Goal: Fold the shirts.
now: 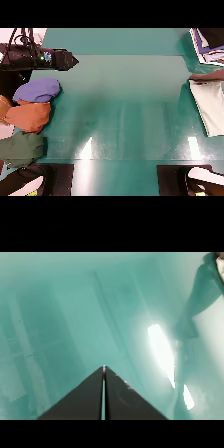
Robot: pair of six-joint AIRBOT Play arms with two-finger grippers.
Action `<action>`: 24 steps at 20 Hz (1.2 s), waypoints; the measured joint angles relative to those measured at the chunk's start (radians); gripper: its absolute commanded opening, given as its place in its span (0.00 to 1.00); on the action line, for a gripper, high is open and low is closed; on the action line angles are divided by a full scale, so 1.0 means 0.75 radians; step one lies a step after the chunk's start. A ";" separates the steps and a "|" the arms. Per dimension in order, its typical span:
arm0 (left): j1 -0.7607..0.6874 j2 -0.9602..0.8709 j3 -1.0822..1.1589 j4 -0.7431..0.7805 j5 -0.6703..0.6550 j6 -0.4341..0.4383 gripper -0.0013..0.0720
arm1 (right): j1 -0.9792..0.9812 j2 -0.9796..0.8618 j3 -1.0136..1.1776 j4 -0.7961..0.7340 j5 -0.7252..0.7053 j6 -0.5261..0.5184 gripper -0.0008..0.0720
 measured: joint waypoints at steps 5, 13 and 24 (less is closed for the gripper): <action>0.000 0.000 0.000 0.012 -0.015 0.008 0.05 | -0.135 0.184 -0.302 -0.043 0.084 0.001 0.39; 0.000 0.000 0.000 0.014 -0.020 0.012 0.05 | -0.307 0.400 -0.579 -0.232 0.179 0.005 0.83; 0.000 0.000 0.000 0.011 0.027 0.012 0.05 | 0.469 0.497 -0.609 -0.130 0.078 0.003 0.03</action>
